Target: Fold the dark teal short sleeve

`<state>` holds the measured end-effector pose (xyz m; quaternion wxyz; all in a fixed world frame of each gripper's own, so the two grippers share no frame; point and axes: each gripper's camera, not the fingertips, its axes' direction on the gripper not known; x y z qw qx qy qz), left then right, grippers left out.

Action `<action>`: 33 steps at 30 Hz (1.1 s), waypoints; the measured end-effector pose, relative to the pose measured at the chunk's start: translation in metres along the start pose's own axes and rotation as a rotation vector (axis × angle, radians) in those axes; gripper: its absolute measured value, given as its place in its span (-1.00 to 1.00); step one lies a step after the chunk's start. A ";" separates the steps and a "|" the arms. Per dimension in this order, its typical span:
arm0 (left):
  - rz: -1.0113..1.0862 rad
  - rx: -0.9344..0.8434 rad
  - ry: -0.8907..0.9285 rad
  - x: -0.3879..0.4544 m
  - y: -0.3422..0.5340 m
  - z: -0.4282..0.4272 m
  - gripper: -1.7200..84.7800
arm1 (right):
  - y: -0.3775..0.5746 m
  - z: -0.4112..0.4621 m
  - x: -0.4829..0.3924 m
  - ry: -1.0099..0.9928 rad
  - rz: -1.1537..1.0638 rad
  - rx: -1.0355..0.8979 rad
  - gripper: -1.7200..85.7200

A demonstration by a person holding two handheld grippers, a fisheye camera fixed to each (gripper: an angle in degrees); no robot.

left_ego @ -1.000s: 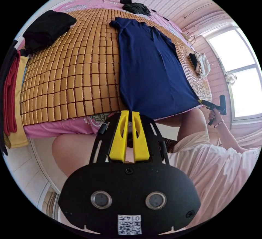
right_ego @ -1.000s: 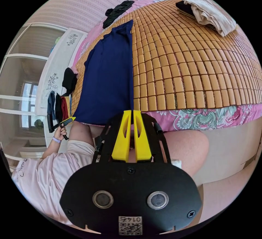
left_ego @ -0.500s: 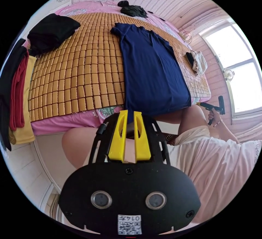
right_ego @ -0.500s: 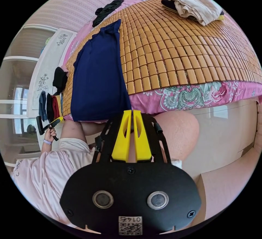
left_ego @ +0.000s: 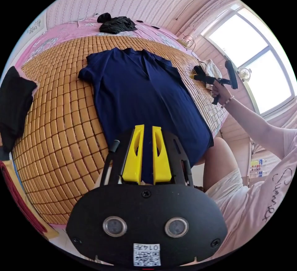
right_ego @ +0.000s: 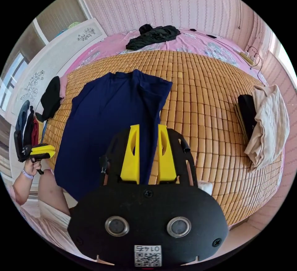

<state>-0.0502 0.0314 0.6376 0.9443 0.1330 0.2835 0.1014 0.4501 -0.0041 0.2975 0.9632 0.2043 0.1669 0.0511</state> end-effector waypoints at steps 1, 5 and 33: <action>0.014 0.001 0.005 0.000 -0.022 0.008 -0.84 | -0.022 0.014 0.003 0.029 0.027 0.004 -0.75; 0.064 -0.008 0.034 0.005 -0.086 0.033 -0.84 | -0.056 0.055 0.024 -0.020 0.143 -0.106 -0.94; 0.447 -0.272 0.020 0.174 -0.382 0.243 -0.84 | -0.044 0.046 0.033 -0.097 0.254 -0.073 -0.96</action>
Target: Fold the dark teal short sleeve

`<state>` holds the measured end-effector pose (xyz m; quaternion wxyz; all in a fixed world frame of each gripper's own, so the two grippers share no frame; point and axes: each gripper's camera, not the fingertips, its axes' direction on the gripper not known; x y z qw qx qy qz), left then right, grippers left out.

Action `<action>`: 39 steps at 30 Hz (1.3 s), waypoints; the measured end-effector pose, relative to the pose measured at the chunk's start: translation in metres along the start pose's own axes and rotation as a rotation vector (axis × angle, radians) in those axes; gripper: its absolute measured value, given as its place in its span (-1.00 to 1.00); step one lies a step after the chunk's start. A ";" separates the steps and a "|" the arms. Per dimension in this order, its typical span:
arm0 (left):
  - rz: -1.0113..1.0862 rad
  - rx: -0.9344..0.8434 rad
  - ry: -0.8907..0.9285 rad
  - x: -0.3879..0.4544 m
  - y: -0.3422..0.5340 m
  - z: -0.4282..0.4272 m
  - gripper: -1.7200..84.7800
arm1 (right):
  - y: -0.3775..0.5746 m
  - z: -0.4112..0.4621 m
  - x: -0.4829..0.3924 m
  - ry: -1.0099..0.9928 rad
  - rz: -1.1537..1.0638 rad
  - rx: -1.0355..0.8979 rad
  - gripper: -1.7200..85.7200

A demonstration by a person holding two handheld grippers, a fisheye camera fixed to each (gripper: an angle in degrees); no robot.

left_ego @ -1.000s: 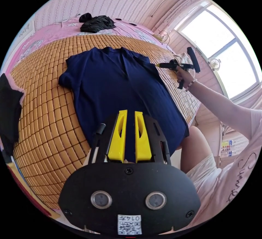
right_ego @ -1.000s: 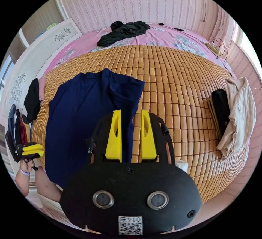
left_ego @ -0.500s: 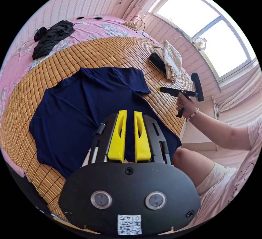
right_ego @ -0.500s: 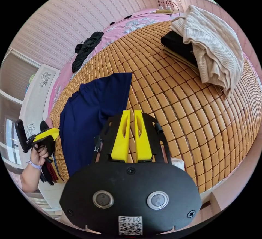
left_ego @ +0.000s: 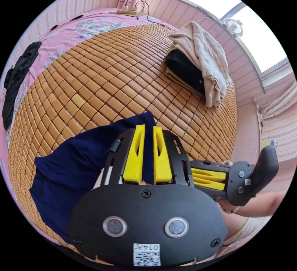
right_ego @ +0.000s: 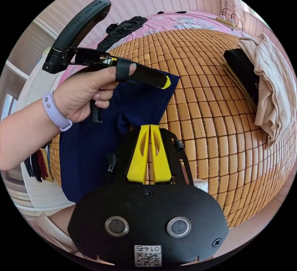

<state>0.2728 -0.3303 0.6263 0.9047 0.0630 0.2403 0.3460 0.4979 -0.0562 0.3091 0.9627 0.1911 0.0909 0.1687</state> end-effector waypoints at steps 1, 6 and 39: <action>0.014 -0.019 0.025 0.000 -0.003 0.006 -0.85 | -0.001 0.001 -0.004 -0.003 -0.005 0.002 -0.96; -0.007 0.016 0.088 -0.010 0.002 0.008 -0.84 | -0.009 0.007 -0.020 0.002 -0.039 0.015 -0.96; -0.997 0.408 -0.104 -0.234 0.450 -0.187 -0.86 | -0.175 0.184 -0.492 0.044 -0.680 -0.210 -0.87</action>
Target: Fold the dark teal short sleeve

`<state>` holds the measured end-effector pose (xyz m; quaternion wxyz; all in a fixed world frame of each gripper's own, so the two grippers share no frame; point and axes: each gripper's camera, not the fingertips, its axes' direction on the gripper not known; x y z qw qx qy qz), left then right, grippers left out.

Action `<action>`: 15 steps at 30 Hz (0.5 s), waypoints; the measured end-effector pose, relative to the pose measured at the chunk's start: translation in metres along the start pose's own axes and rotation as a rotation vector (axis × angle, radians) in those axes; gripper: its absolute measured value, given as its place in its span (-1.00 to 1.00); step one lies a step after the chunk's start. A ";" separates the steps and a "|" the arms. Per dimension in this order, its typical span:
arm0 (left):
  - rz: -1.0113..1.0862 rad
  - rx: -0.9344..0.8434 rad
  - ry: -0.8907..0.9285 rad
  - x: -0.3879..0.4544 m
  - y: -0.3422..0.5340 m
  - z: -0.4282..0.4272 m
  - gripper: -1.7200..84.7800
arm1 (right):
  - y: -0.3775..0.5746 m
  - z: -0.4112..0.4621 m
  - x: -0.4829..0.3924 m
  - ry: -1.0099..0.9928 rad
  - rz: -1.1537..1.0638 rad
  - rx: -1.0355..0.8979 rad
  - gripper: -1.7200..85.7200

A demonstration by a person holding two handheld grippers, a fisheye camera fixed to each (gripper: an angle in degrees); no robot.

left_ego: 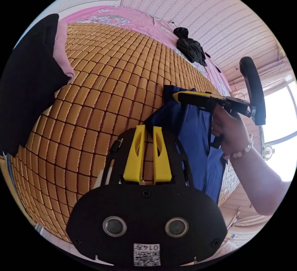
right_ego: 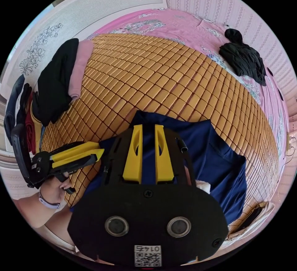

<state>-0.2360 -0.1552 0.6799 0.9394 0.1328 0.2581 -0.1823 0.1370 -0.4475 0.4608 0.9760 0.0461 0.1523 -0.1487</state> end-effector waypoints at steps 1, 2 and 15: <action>0.004 0.002 0.010 -0.003 0.002 -0.002 -0.89 | -0.003 -0.003 -0.003 -0.006 -0.001 -0.006 -0.91; 0.005 -0.009 0.025 -0.007 0.004 -0.005 -0.91 | -0.004 -0.005 -0.005 -0.005 -0.004 -0.001 -0.92; -0.189 0.148 0.045 -0.078 0.097 -0.094 -0.84 | -0.019 -0.030 -0.070 -0.309 -0.251 0.167 -0.88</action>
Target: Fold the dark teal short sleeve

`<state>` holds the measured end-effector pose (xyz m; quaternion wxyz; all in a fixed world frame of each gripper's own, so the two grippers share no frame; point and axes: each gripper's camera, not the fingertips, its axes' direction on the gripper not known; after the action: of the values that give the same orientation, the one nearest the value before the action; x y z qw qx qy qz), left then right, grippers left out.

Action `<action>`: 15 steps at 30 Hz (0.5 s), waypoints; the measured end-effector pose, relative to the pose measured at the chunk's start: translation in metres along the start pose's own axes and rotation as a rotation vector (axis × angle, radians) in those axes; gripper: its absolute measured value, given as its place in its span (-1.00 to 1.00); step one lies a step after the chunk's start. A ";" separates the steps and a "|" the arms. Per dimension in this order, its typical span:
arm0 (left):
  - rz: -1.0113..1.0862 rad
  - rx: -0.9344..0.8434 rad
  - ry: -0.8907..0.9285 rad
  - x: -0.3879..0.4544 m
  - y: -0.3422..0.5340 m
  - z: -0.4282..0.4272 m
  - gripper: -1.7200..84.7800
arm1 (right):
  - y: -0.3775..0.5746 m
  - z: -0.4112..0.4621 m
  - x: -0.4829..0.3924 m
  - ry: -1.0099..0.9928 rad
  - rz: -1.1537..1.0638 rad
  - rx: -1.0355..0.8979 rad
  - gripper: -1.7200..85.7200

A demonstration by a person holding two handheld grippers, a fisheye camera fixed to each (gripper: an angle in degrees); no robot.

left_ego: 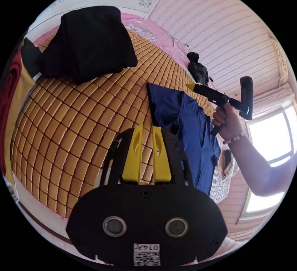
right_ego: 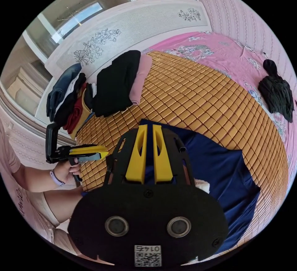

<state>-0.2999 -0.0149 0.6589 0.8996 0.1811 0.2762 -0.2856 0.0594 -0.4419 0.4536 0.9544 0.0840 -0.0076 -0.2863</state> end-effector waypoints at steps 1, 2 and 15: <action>-0.016 -0.007 0.018 -0.005 0.001 -0.001 -0.83 | 0.000 0.007 -0.004 0.013 0.002 -0.027 -0.88; -0.005 -0.013 0.029 -0.006 0.000 0.000 -0.81 | -0.001 0.011 -0.007 0.017 -0.001 -0.045 -0.88; 0.079 -0.112 -0.067 0.018 -0.014 0.035 -0.87 | -0.047 0.106 -0.079 0.310 -0.215 -0.290 -0.82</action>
<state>-0.2828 -0.0502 0.6728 0.9277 0.1315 0.2541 -0.2399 -0.0392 -0.4534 0.5527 0.9103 -0.0110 0.1892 -0.3680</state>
